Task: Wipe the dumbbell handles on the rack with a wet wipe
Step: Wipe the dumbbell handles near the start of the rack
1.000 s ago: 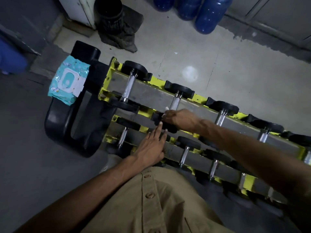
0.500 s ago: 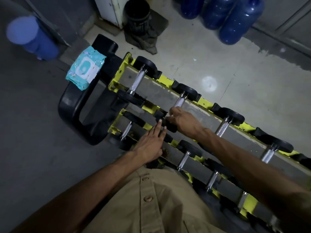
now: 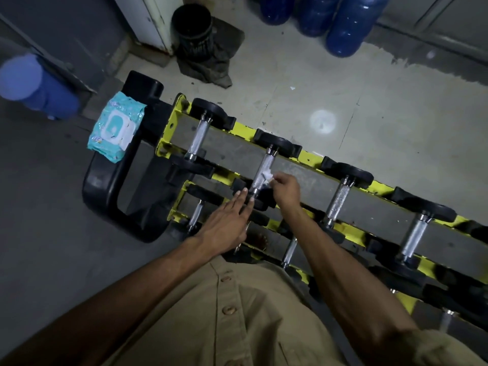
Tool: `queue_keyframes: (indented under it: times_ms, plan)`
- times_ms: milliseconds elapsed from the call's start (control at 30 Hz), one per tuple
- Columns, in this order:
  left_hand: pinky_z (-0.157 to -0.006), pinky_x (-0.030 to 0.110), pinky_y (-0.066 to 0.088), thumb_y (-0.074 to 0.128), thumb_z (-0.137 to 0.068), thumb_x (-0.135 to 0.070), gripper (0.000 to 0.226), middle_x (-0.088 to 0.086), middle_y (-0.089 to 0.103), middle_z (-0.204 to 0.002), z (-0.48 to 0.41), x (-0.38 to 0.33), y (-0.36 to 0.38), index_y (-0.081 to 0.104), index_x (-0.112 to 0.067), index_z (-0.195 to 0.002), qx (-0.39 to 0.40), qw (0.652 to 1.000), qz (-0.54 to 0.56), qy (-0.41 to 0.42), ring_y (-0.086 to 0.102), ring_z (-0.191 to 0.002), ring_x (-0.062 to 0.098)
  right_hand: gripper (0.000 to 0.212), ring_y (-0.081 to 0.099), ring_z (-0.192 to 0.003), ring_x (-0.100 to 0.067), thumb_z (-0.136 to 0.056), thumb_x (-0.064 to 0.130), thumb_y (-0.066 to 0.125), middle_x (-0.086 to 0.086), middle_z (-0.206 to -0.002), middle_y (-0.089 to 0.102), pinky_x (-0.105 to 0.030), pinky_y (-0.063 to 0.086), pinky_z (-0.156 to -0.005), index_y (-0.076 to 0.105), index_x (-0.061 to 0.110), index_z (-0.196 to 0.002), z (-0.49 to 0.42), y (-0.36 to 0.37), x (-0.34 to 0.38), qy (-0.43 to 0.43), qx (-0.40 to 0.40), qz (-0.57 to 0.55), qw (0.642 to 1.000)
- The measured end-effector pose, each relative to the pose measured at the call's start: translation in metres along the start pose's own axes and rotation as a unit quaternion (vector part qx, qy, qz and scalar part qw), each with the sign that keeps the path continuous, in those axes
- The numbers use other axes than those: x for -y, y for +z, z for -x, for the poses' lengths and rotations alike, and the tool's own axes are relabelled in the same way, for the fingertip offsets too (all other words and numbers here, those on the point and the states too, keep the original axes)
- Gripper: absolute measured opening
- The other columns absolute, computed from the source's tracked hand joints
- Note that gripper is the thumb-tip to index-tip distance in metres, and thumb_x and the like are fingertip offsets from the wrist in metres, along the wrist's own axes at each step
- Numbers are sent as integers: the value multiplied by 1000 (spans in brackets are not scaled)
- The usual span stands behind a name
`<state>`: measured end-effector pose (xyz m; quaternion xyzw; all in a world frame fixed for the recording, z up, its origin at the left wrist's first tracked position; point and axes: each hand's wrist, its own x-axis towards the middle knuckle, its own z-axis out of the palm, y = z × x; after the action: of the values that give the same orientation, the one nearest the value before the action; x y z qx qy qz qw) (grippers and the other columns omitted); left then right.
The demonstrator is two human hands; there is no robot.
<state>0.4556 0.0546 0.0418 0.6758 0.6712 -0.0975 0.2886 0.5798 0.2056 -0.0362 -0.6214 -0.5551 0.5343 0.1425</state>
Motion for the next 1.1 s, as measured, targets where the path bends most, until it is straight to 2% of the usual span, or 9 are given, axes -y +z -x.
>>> queue_keyframes:
  times_ms: [67, 200, 300, 400, 633, 767, 900, 1000, 1100]
  plan:
    - [-130, 42, 10, 47, -105, -27, 83, 20, -17, -172, 3, 5, -2, -4, -8, -167, 16, 1000, -17, 8, -6, -162, 30, 30, 65, -73, -23, -94, -4, 59, -4, -78, 69, -41, 56, -70, 70, 20, -79, -19, 0, 11, 82, -11, -167, 983]
    - [-130, 44, 11, 48, -102, -21, 85, 21, -19, -172, 1, 9, -4, -7, -9, -167, 29, 999, -37, 24, -7, -162, 31, 24, 43, -60, -15, -99, 4, 34, -17, -90, 72, -27, 45, -58, 57, 5, -104, -51, 6, 25, 200, 74, -420, 882]
    - [-131, 46, 14, 49, -101, -20, 86, 22, -19, -171, -2, 7, -3, -7, -8, -166, 39, 998, -41, 24, -6, -162, 33, 34, 56, -79, -24, -99, 7, 28, -19, -90, 75, -40, 48, -97, 61, 0, -104, -64, 10, 26, 235, 87, -517, 819]
    - [-131, 48, 16, 53, -100, -21, 91, 23, -21, -171, -3, 5, -2, -8, -9, -166, 44, 997, -51, 29, -7, -162, 34, 32, 61, -99, -33, -101, 11, 37, -22, -109, 72, -51, 42, -114, 59, -3, -121, -54, 12, 17, 218, 82, -538, 810]
    - [-131, 47, 15, 52, -100, -21, 90, 24, -21, -170, -2, 7, -3, -9, -8, -166, 46, 997, -55, 33, -8, -161, 35, 32, 66, -82, -27, -106, 19, 36, -12, -90, 73, -44, 52, -86, 66, 8, -100, -51, 19, 35, 220, 39, -550, 805]
    - [-131, 47, 12, 50, -102, -20, 89, 22, -24, -170, -1, 7, -4, -11, -10, -165, 48, 997, -47, 32, -10, -161, 34, 14, 59, -68, -18, -97, 8, 62, -2, -73, 66, -33, 51, -65, 67, 11, -84, -32, 30, 28, 121, -155, -425, 884]
    - [-131, 46, 12, 50, -100, -19, 89, 24, -23, -170, -1, 5, 0, -9, -8, -166, 38, 998, -45, 26, -9, -161, 35, 5, 60, -87, -7, -96, 22, 66, 5, -98, 66, -29, 55, -75, 69, 19, -93, -7, 28, 28, -131, -252, -73, 956]
    - [-131, 47, 14, 51, -99, -19, 91, 24, -23, -169, -1, 6, 1, -10, -7, -165, 37, 998, -49, 29, -9, -161, 36, 18, 51, -116, -14, -99, 17, 60, -1, -127, 56, -24, 49, -87, 65, 15, -116, 0, 15, 14, -279, -187, 152, 930]
    - [-131, 47, 14, 53, -99, -19, 92, 24, -23, -169, -1, 7, 3, -10, -8, -165, 36, 998, -48, 29, -9, -161, 35, 47, 44, -133, -24, -97, 11, 61, -4, -150, 48, -32, 49, -94, 54, 13, -143, -2, -2, -1, -356, -102, 349, 861]
